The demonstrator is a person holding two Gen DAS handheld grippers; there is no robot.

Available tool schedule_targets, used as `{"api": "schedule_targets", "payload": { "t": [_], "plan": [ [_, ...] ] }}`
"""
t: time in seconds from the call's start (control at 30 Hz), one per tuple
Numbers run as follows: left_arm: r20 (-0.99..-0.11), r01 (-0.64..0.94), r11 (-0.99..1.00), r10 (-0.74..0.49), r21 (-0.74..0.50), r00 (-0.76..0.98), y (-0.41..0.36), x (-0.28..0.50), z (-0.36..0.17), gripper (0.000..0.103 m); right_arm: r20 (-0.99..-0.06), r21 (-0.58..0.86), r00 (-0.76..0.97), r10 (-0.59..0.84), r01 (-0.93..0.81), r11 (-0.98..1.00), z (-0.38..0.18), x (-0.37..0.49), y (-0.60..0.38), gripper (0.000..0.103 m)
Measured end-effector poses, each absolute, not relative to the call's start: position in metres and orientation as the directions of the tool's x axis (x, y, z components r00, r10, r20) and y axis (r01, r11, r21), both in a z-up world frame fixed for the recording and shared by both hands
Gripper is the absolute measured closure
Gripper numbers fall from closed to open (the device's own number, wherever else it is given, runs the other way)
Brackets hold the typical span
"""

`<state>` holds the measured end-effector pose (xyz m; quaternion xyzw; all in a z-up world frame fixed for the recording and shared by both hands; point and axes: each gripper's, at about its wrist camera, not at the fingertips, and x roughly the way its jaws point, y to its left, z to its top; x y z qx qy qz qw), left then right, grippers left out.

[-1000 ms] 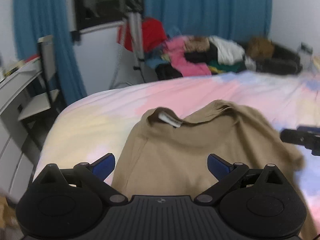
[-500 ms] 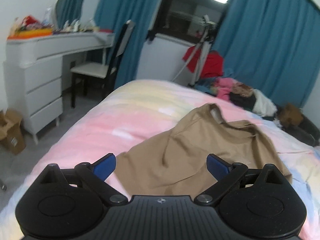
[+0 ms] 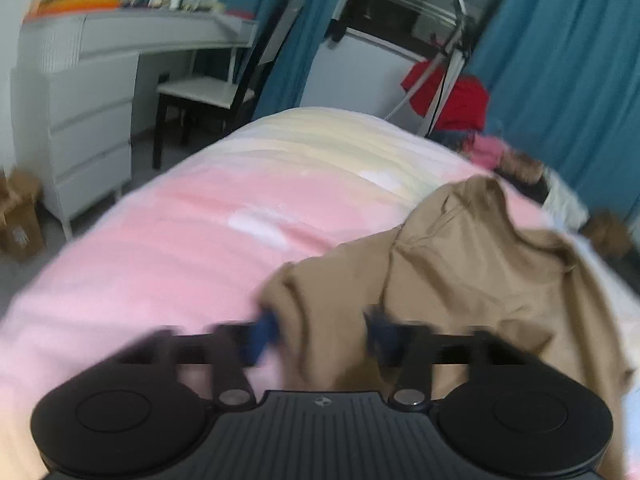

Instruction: Fold clothes

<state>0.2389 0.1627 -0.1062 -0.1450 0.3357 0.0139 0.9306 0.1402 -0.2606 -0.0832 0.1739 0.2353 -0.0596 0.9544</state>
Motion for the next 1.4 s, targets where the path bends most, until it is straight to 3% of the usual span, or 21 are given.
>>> {"api": "schedule_targets", "payload": {
  "t": [0.17,0.47,0.73,0.8,0.93,1.07,1.2,1.4],
  "plan": [
    [-0.571,-0.134,0.953,-0.046,-0.270,0.820,0.179,0.253,-0.078,0.098,-0.470,0.288,0.882,-0.040,0.197,0.937,-0.085,0.152,-0.259,0.025],
    [-0.520,-0.209,0.973,0.126,-0.103,0.845,0.201,0.349,0.003,0.099,-0.483,0.270,0.873,-0.058,0.212,0.939,-0.087,0.159,-0.259,0.025],
    [-0.569,-0.286,0.952,0.298,0.113,0.766,0.189,0.439,-0.019,0.098,-0.501,0.225,0.860,-0.100,0.241,0.944,-0.100,0.180,-0.263,0.025],
    [-0.588,-0.272,0.956,0.283,0.110,0.757,0.188,0.445,-0.036,0.097,-0.506,0.231,0.857,-0.098,0.244,0.942,-0.106,0.186,-0.266,0.025],
    [-0.643,-0.264,0.960,0.260,0.091,0.721,0.191,0.436,-0.058,0.086,-0.525,0.238,0.847,-0.088,0.246,0.940,-0.115,0.196,-0.267,0.026],
    [-0.672,-0.218,0.976,0.173,0.018,0.720,0.197,0.389,-0.055,0.058,-0.523,0.247,0.849,-0.074,0.234,0.940,-0.115,0.196,-0.268,0.025],
    [-0.729,-0.119,0.989,0.018,-0.088,0.684,0.196,0.300,-0.039,0.052,-0.503,0.258,0.861,-0.072,0.229,0.939,-0.109,0.187,-0.267,0.026],
    [-0.849,0.022,0.986,-0.155,-0.167,0.505,0.175,0.156,-0.030,0.051,-0.476,0.269,0.877,-0.066,0.216,0.939,-0.095,0.165,-0.266,0.026]
  ]
}}
